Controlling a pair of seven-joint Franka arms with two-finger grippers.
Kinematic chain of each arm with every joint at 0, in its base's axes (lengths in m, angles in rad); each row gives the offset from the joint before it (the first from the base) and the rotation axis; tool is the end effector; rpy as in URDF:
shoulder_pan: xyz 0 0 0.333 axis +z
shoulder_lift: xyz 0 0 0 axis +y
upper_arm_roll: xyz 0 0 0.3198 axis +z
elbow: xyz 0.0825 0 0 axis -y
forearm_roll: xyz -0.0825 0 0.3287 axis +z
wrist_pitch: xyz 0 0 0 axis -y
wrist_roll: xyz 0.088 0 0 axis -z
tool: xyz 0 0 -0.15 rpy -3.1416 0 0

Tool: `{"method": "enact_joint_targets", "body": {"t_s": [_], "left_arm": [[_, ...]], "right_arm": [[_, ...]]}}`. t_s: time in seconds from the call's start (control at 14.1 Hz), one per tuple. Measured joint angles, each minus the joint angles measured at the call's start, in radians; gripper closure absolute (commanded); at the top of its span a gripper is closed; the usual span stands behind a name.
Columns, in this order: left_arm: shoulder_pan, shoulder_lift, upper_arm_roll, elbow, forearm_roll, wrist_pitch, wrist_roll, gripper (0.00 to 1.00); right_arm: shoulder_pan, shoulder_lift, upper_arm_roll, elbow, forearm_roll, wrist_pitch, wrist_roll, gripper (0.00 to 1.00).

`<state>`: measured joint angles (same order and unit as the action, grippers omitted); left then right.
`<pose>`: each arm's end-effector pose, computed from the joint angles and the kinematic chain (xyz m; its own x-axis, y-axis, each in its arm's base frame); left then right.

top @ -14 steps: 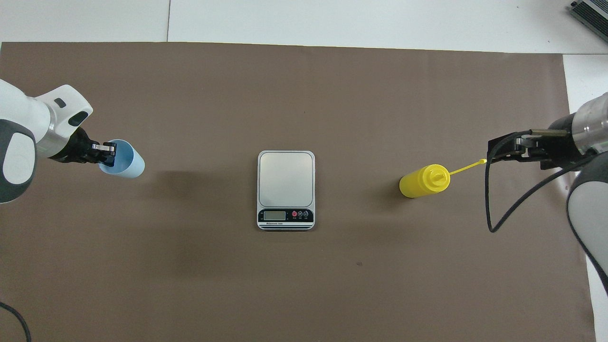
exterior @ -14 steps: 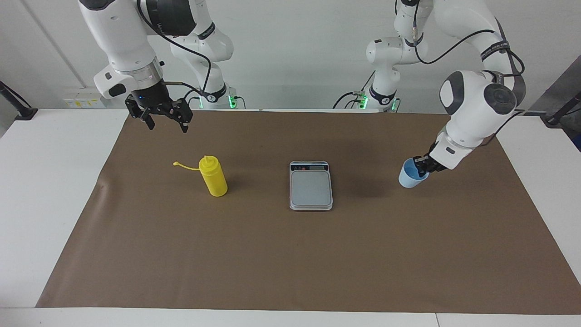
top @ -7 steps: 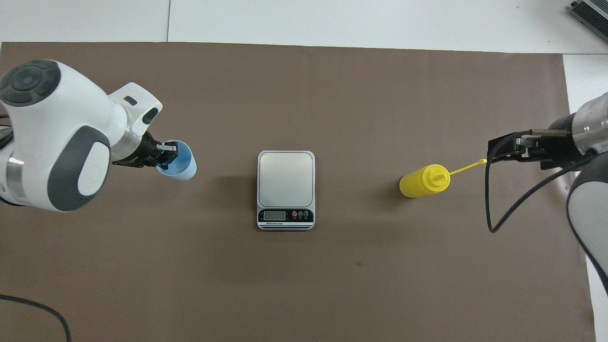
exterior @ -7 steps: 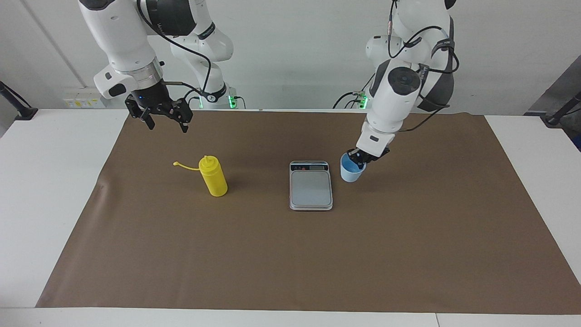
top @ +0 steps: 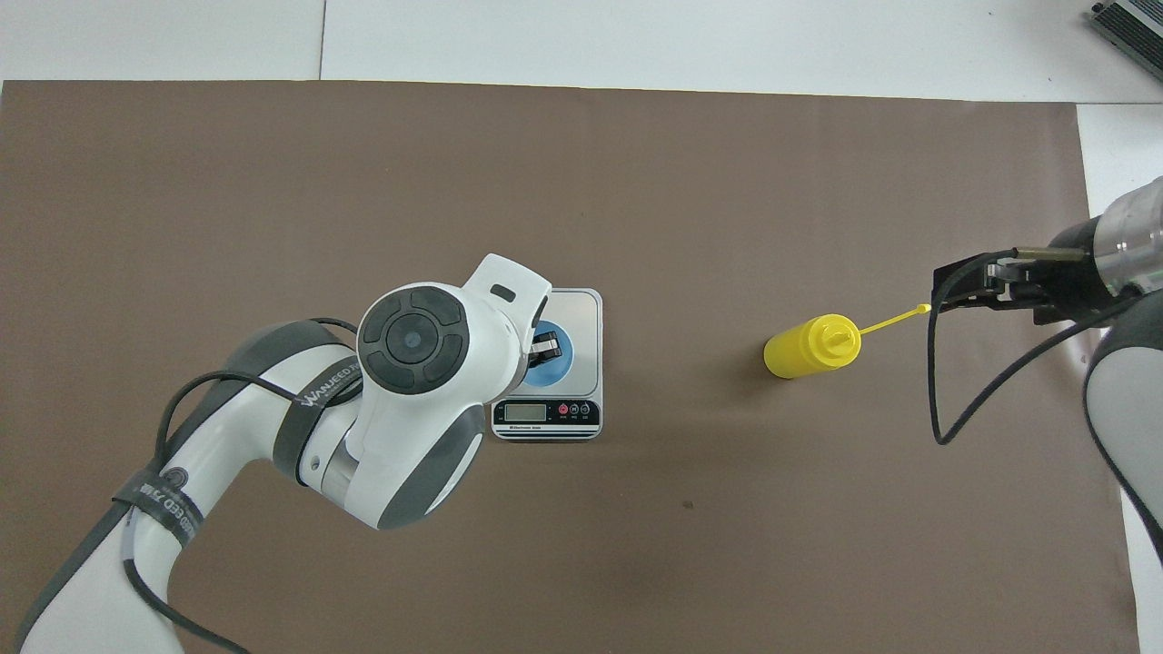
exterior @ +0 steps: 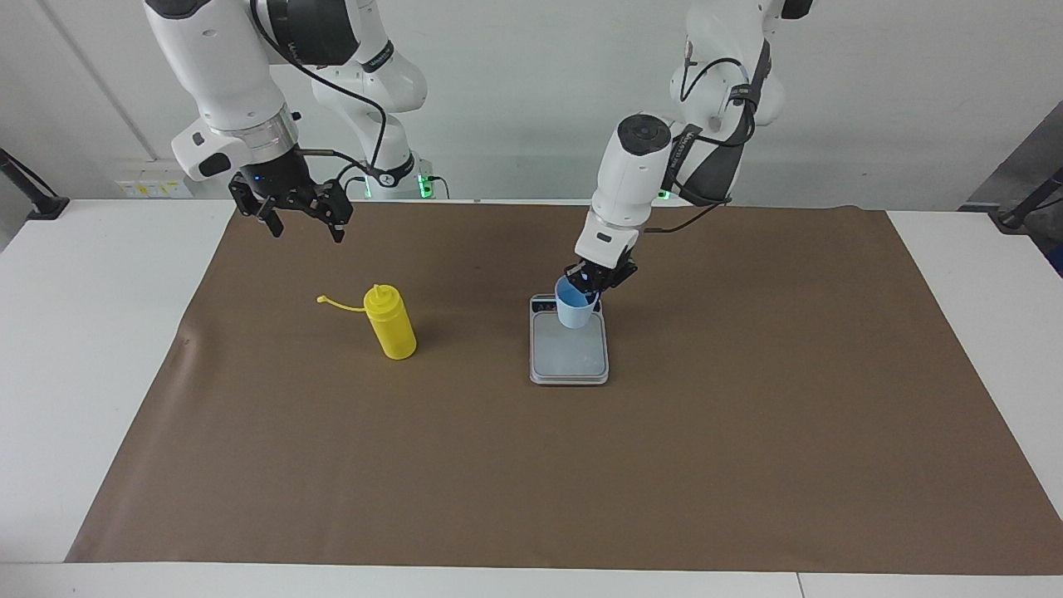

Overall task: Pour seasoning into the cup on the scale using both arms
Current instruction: 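Lift the blue cup with the left gripper and carry it over the scale, then lower the blue cup onto the scale and open the left gripper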

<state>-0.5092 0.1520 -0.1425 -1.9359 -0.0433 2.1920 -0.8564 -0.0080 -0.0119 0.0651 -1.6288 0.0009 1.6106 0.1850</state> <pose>0.4445 -0.3398 0.4067 0.9729 0.2301 0.0237 0.2258 -0.9670 0.1176 0.4971 0.0287 0.5705 0.9918 -0.1276 -0.0062 -0.1276 -0.9918 0.0010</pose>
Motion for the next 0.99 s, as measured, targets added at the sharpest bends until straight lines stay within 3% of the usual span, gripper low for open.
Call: {"method": "enact_joint_targets", "body": {"t_s": [0.99], "left_arm": [[-0.026, 0.071, 0.009, -0.008, 0.042, 0.081, -0.019, 1.0]], "right_arm": [[0.0, 0.0, 0.0, 0.0, 0.0, 0.0, 0.0, 0.0]]}}
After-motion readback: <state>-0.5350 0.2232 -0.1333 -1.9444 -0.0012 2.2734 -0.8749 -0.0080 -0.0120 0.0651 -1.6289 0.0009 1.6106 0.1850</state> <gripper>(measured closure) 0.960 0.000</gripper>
